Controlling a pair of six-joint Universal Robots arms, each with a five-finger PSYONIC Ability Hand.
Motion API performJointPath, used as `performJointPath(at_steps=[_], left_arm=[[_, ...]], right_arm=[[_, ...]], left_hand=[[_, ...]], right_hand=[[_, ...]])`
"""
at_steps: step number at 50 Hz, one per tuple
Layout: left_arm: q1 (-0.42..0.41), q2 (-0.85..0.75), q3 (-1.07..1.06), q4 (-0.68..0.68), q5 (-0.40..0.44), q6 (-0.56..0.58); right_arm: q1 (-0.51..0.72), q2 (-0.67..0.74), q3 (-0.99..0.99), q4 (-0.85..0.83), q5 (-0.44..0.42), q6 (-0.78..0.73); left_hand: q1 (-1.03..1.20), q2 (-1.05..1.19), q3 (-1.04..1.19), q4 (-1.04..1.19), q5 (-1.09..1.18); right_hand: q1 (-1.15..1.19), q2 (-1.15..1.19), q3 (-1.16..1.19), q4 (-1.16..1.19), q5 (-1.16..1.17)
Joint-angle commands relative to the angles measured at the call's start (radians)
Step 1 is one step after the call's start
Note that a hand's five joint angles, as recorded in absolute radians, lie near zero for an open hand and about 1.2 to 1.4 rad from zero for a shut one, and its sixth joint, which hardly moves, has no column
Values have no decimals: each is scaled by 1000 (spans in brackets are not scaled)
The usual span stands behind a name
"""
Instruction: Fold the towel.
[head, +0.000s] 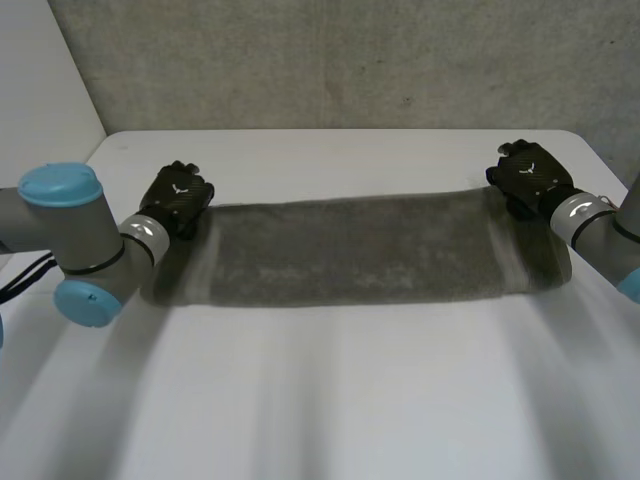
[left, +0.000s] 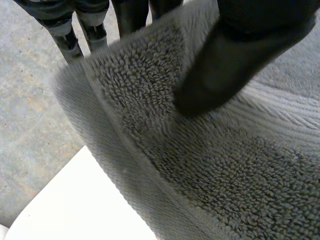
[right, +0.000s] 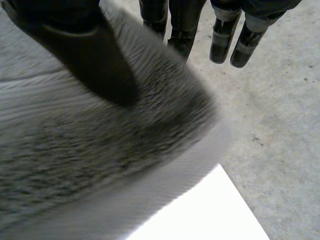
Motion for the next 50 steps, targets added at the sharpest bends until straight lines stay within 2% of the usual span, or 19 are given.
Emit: performJointPath(at_steps=[1,2,9,14,22,25,27,32,40,50], left_arm=[[-4,-17,-5,24,-3,7],[-4,-14,-8,24,-6,7],[-9,39,-48,15,-9,5],[-11,126,-136,15,-9,4],[-8,287,-335,7,-9,-21],[-6,358,-415,4,-6,-70],[-6,399,-479,4,-5,-145],[-8,427,-537,3,-5,-243],[-9,428,-564,4,-3,-270],[-1,427,-565,4,-3,-270]], right_arm=[[4,20,-16,-19,60,6],[4,14,-16,-17,76,6],[1,-63,30,-14,94,12],[-7,-199,193,-4,91,17],[-45,-305,387,74,77,59],[-71,-309,416,87,65,59],[-103,-307,453,98,22,56],[-143,-286,468,101,-27,56],[-162,-224,441,101,-29,53],[-160,-171,412,98,-29,52]], left_hand=[[-823,-851,-44,-52,-860],[-924,-951,-44,-52,-961],[-924,-951,-44,-52,-961],[-924,-951,-44,-52,-961],[-924,-951,-44,-52,-961],[-924,-951,-44,-52,-961],[-924,-951,-44,-52,-961],[-924,-951,-44,-52,-961],[-924,-951,-44,-52,-961],[-924,-951,-44,-52,-961]], right_hand=[[-942,-933,-6,-7,-960],[-942,-933,-6,-7,-960],[-942,-933,-6,-7,-960],[-942,-933,-6,-7,-960],[-942,-933,-6,-7,-960],[-928,-920,-6,-7,-947],[-753,-745,-6,-7,-772],[-656,-647,-6,-7,-674],[-597,-588,-6,-7,-615],[-391,-383,-6,-7,-410]])
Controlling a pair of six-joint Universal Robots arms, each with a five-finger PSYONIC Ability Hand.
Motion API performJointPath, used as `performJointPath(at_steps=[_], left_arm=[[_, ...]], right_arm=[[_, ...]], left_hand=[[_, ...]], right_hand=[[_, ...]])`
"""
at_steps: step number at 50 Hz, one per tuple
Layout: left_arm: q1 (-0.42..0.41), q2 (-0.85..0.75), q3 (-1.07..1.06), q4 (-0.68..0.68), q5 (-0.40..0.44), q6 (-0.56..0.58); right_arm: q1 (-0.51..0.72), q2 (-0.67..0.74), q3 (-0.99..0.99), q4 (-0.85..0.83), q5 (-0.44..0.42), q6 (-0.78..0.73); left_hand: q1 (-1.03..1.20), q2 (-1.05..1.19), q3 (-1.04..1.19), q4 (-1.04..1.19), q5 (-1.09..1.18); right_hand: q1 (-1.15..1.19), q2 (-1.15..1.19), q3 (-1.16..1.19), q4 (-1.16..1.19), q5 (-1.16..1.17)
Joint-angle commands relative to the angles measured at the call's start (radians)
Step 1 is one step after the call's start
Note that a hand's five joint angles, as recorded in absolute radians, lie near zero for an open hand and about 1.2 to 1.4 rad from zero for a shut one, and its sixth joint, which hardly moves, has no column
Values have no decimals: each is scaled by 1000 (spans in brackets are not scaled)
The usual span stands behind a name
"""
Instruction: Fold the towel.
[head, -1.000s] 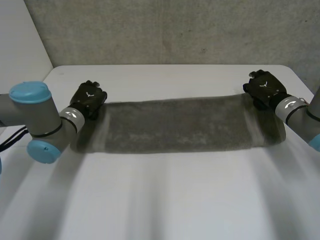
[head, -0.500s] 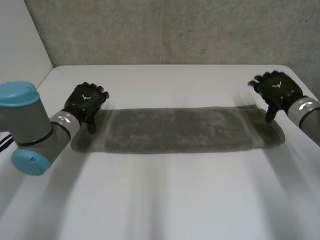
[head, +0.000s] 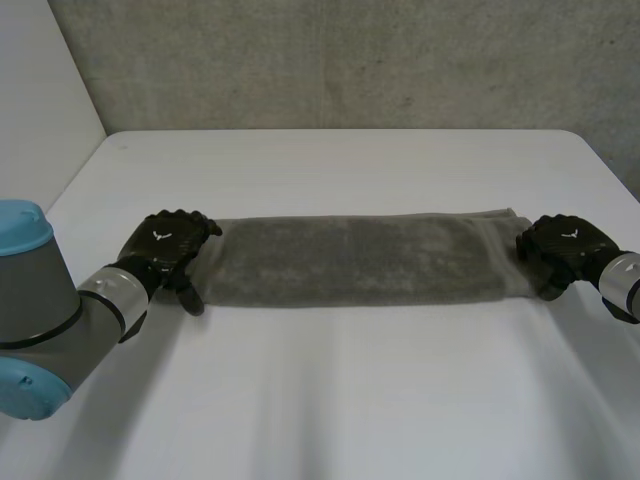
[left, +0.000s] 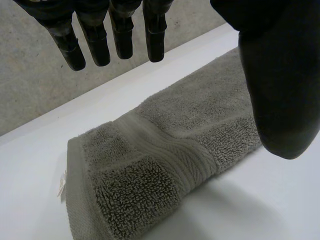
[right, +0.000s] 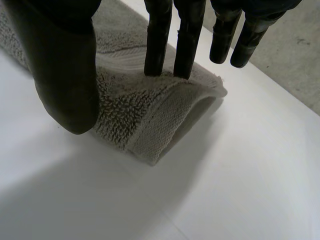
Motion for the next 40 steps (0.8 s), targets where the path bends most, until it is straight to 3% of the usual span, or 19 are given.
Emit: performJointPath(at_steps=[1,2,4,5,7,20,27,32,34,35,37,40], left_arm=[[5,0,2,0,0,5],[5,0,2,0,0,5],[6,0,2,0,0,5],[6,0,2,0,0,5],[8,0,0,0,-2,5],[11,29,-12,0,-2,3],[11,32,-12,0,-2,3],[11,30,-12,0,-2,1],[11,30,-14,0,-3,1],[11,30,-14,0,-3,1],[11,30,-14,0,-3,1],[12,32,-12,2,-5,1]], right_arm=[[4,28,-23,-4,2,-1],[4,28,-23,-4,2,-1],[4,31,-33,-7,4,-2],[4,31,-33,-7,4,-2],[-1,31,-46,-9,7,-4],[-133,-30,-107,-2,22,-60],[-114,-137,-171,-1,37,-96],[58,-200,-216,-6,47,-76],[207,-215,-237,-9,51,-76],[208,-215,-237,-9,51,-76],[385,-199,-269,-10,65,-79],[473,-169,-290,-15,77,-79]], left_hand=[[-95,-60,-44,-52,-48],[-95,-60,-44,-52,-48],[-95,-60,-44,-52,-48],[-95,-60,-44,-52,-48],[-95,-60,-44,-52,-48],[-95,-60,-44,-52,-48],[-95,-60,-44,-52,-48],[-95,-60,-44,-52,-48],[-95,-60,-44,-52,-48],[-95,-60,-44,-52,-48],[-95,-60,-44,-52,-48],[-95,-60,-44,-52,-48]], right_hand=[[182,190,-6,-7,179],[183,190,-6,-7,179],[519,526,-6,-7,515],[521,528,-6,-7,517],[774,782,-6,-7,771],[775,782,-6,-7,771],[775,782,-6,-7,771],[775,782,-6,-7,771],[775,782,-6,-7,771],[775,782,-6,-7,771],[775,782,-6,-7,771],[775,782,-6,-7,771]])
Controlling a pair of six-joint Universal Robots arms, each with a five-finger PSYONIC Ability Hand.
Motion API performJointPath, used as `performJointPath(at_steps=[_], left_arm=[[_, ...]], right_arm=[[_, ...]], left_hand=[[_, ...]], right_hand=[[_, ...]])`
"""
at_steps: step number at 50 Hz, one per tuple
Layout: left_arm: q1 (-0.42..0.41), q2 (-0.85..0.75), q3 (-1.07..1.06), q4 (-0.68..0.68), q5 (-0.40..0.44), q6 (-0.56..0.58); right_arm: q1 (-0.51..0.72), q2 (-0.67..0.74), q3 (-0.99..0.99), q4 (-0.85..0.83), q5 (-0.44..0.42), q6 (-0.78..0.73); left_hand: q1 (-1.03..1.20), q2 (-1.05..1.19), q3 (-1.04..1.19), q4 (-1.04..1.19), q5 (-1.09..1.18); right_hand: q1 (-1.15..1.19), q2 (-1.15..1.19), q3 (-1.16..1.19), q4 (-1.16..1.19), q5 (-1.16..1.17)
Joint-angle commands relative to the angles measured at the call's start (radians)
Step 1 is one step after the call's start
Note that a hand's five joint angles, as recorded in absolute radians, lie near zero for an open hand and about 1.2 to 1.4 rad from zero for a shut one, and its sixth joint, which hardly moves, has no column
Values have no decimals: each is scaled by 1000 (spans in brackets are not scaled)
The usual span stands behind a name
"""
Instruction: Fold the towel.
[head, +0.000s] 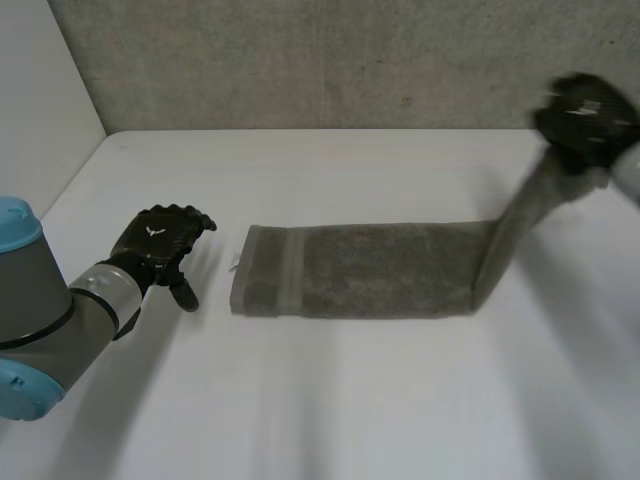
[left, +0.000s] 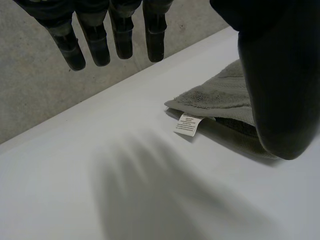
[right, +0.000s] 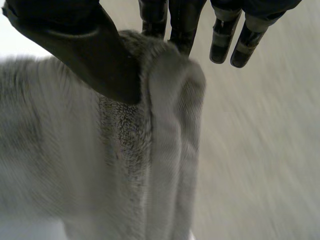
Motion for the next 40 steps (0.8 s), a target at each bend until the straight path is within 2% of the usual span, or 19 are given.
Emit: performJointPath(at_steps=[1,2,3,5,6,7,8,9,10,11,18,19,20,22,23,25,34,36,40], left_arm=[[3,1,1,1,-4,0],[8,1,1,1,-8,-2],[8,1,1,1,-8,-2],[9,1,0,1,-13,-2],[9,-1,0,1,-15,-2],[8,-1,-2,1,-15,-3],[8,-1,-7,1,-15,-2],[8,-1,-7,1,-15,-2],[8,-1,-11,3,-15,-3],[6,-1,-13,4,-15,-2],[-5,-2,-13,4,-13,-2],[-8,-4,-11,4,-13,-2],[-8,-4,-11,4,-13,-2],[-14,-8,-1,4,-13,0],[-14,-8,0,4,-13,0],[-26,-10,6,3,-13,0],[-153,-21,81,4,-15,-11],[-205,-62,125,3,-16,-41],[-268,-108,180,1,-19,-103]], right_arm=[[368,79,-71,-19,35,1],[443,126,-94,-34,47,1],[443,127,-95,-34,47,1],[570,225,-143,-57,67,3],[571,225,-144,-57,67,3],[616,278,-168,-57,79,3],[649,318,-182,-57,102,4],[649,319,-182,-57,102,4],[663,346,-183,-57,122,3],[666,354,-179,-56,142,4],[632,285,-67,-42,179,33],[582,230,-18,-40,179,53],[582,230,-18,-40,179,53],[449,121,94,-37,171,88],[448,121,94,-37,171,88],[364,64,210,-39,153,110],[221,-19,435,-66,95,128],[190,-19,477,-101,63,150],[181,-13,501,-140,52,188]], left_hand=[[-95,-59,-44,-52,-48],[-95,-59,-44,-52,-48],[-95,-59,-44,-52,-48],[-95,-59,-44,-52,-48],[-95,-59,-44,-52,-48],[-95,-59,-44,-52,-48],[-95,-59,-44,-52,-48],[-95,-59,-44,-52,-48],[-95,-59,-44,-52,-48],[-95,-59,-44,-52,-48],[-95,-59,-44,-52,-48],[-95,-59,-44,-52,-48],[-95,-59,-44,-52,-48],[-95,-59,-44,-52,-48],[-95,-59,-44,-52,-48],[-95,-59,-44,-52,-48],[-95,-59,-44,-52,-48],[-95,-59,-44,-52,-48],[-95,-59,-44,-52,-48]], right_hand=[[93,122,-6,-7,74],[93,122,-6,-7,74],[93,122,-6,-7,74],[93,122,-6,-7,74],[93,122,-6,-7,74],[-66,-37,-6,-7,-84],[-622,-594,-6,-7,-641],[-628,-600,-6,-7,-647],[-1023,-995,-6,-7,-1042],[-1129,-1100,-6,-7,-1147],[-1129,-1100,-6,-7,-1147],[-1129,-1100,-6,-7,-1147],[-1129,-1100,-6,-7,-1147],[-1129,-1100,-6,-7,-1147],[-1129,-1100,-6,-7,-1147],[-1129,-1100,-6,-7,-1147],[-1129,-1100,-6,-7,-1147],[-1129,-1100,-6,-7,-1147],[-1129,-1100,-6,-7,-1147]])
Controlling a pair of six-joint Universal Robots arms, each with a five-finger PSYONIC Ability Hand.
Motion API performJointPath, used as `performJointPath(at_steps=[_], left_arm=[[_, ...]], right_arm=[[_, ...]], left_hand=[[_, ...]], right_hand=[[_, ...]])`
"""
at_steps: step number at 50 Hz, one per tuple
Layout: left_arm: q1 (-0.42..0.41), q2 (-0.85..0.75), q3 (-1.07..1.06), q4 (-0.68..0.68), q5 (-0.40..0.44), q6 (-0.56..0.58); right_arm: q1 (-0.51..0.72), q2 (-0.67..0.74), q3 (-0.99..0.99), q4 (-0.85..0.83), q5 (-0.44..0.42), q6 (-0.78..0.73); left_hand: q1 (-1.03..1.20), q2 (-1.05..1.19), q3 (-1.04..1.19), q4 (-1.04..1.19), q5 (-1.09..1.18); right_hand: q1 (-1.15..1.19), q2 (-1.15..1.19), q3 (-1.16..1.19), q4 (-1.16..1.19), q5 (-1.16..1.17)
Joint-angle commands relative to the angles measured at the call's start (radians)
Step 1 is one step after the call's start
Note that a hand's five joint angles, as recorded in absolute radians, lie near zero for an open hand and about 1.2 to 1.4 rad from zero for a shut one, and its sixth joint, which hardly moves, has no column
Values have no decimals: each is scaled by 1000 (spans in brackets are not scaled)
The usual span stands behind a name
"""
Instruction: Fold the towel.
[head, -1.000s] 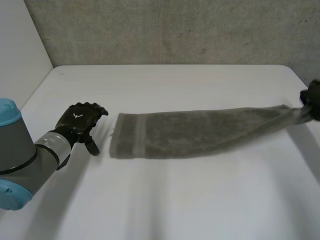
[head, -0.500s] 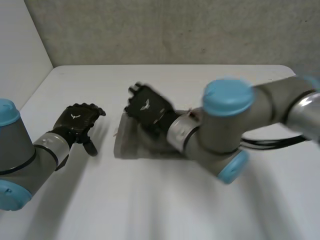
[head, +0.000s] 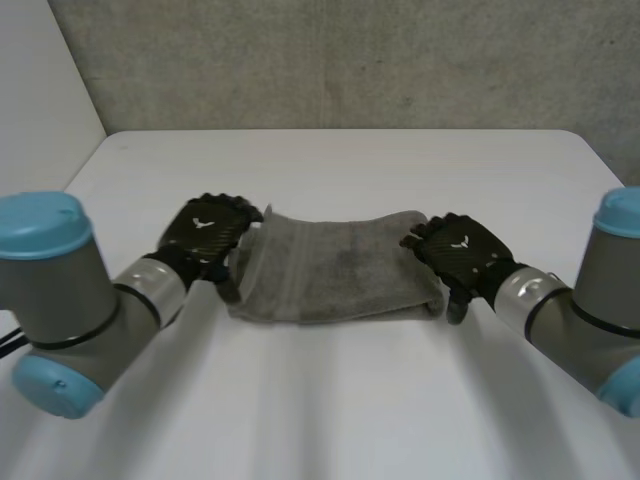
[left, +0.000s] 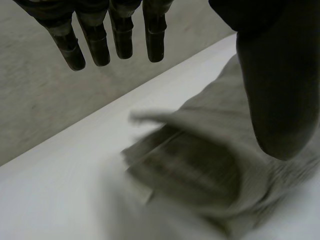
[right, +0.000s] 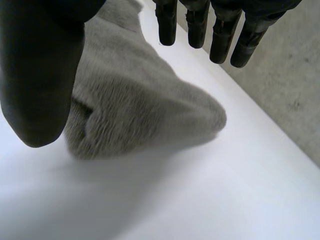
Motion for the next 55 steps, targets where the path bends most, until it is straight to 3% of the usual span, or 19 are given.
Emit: performJointPath(at_steps=[1,5,15,23,25,29,32,38,40,46,52,55], left_arm=[[-132,-99,119,-3,-4,-117],[-157,-155,152,-3,-19,-157],[-149,-183,129,-5,-68,-159],[-149,-170,78,-2,-73,-155],[-149,-169,72,-2,-73,-155],[-146,-167,69,-3,-73,-155],[-146,-166,67,-3,-73,-154],[-143,-126,53,-3,-73,-155],[-142,-106,40,-3,-73,-155],[-123,-78,12,-3,-73,-157],[-110,-54,-13,-2,-73,-157],[-102,-51,-17,-2,-73,-157]], right_arm=[[-47,5,76,-87,-46,71],[-49,13,76,-110,-46,103],[-48,86,71,-189,-49,240],[-37,137,51,-205,-46,347],[-35,138,51,-206,-46,353],[-47,129,60,-209,-46,353],[-55,93,80,-205,-53,343],[-115,-29,153,-208,-81,332],[-208,-97,191,-193,-137,295],[-334,-176,199,-121,-224,171],[-334,-199,139,-18,-242,97],[-265,-201,94,10,-248,103]], left_hand=[[-95,-57,-44,-52,-48],[-95,-57,-44,-52,-48],[-95,-57,-44,-52,-48],[-95,-57,-44,-52,-48],[-95,-57,-44,-52,-48],[-95,-57,-44,-52,-48],[-95,-57,-44,-52,-48],[-95,-57,-44,-52,-48],[-95,-57,-44,-52,-48],[-95,-57,-44,-52,-48],[-95,-57,-44,-52,-48],[-95,-57,-44,-52,-48]], right_hand=[[-59,-76,-6,-7,-62],[-37,-54,-6,-7,-40],[388,371,-6,-7,386],[412,395,-6,-7,410],[506,489,-6,-7,504],[954,937,-6,-7,951],[1161,1145,-6,-7,1159],[1162,1146,-6,-7,1160],[1162,1146,-6,-7,1160],[1162,1146,-6,-7,1160],[1162,1146,-6,-7,1160],[1162,1146,-6,-7,1160]])
